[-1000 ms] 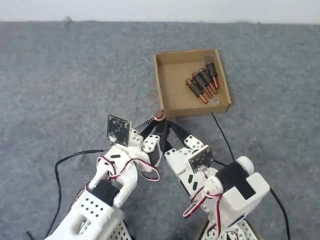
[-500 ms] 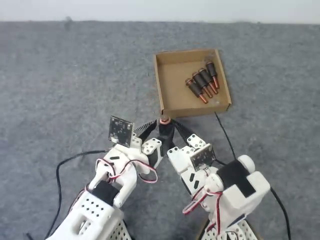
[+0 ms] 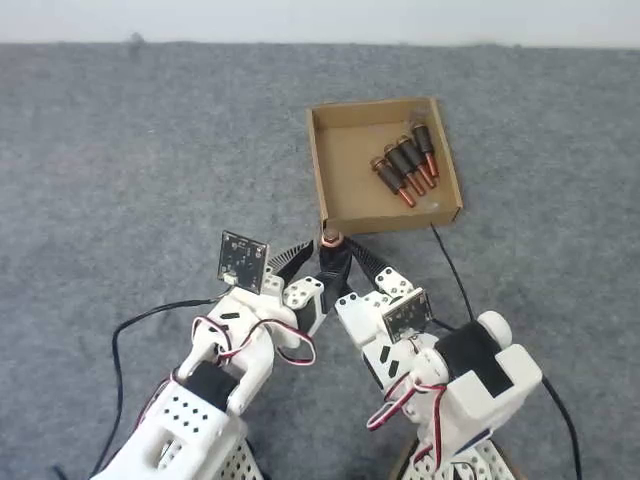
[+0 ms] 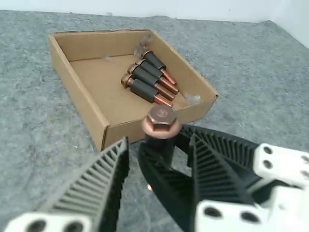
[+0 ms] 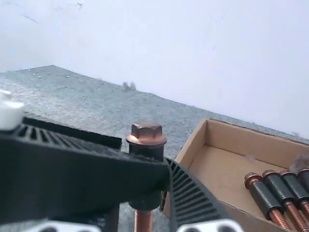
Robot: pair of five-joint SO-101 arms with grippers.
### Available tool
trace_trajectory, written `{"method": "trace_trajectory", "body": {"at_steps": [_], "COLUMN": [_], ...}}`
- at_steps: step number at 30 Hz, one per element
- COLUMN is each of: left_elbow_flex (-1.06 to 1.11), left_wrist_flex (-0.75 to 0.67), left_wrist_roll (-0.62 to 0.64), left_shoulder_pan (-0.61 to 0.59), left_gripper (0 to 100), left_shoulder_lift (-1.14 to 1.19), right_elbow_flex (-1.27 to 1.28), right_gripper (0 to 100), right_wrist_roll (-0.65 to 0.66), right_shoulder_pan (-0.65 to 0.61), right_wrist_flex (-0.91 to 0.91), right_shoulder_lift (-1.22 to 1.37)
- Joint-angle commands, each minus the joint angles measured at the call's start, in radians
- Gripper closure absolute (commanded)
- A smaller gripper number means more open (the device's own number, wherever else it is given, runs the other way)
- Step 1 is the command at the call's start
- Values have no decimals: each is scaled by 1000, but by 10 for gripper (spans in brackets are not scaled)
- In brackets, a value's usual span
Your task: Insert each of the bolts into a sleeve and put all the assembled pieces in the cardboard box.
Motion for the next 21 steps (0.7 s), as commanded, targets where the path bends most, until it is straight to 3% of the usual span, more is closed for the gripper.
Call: {"method": "trace_trajectory", "body": {"at_steps": [1,9,15,21], "left_elbow_flex": [-70,-180,-228,-245], "left_wrist_flex": [3,3,3,3], "left_wrist_roll": [60,69,69,63], "left_shoulder_pan": [28,17,-94,-216], "left_gripper": [803,805,811,996], "left_shoulder_lift": [-15,-17,-17,-17], "right_elbow_flex": [2,-5,-5,-9], "right_gripper": [993,993,993,993], "right_wrist_roll": [-8,-8,-8,-8], "right_shoulder_pan": [15,16,39,39], "right_wrist_flex": [-5,21,19,21], "right_shoulder_lift": [-8,-8,-8,-8]}}
